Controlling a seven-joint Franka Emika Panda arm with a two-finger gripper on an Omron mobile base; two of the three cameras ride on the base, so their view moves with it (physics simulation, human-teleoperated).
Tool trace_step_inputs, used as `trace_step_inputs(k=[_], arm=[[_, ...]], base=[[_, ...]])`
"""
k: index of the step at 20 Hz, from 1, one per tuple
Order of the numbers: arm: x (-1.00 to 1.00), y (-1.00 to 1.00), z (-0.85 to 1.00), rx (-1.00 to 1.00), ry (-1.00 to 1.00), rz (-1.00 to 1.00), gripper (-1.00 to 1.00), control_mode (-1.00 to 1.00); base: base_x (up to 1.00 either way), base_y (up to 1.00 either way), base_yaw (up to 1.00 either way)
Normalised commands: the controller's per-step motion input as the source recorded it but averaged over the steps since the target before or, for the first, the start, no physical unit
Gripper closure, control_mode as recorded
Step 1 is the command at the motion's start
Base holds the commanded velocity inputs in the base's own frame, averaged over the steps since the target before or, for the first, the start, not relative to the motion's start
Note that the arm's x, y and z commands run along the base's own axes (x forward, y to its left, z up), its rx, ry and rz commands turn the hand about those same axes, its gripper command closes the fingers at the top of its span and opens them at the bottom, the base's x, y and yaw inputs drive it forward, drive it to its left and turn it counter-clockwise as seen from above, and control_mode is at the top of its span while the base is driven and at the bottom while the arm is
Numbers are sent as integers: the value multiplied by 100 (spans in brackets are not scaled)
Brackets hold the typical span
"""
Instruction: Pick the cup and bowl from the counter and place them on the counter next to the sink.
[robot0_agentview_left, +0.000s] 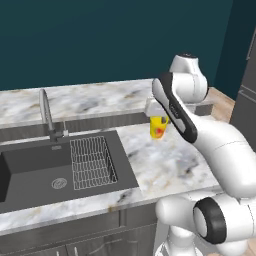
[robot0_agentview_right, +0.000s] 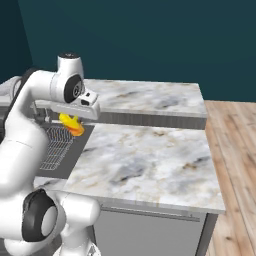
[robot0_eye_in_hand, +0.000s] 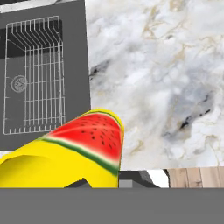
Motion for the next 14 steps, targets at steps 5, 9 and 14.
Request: trace_step_inputs(k=[5,9,14], arm=[[35,-6,-3,0,4,0,100,-100],[18,-5,-22,0,6,0,100,-100],[12,0,-37,0,1,0,100,-100]], base=[[0,0,0],[0,0,0],[0,0,0]])
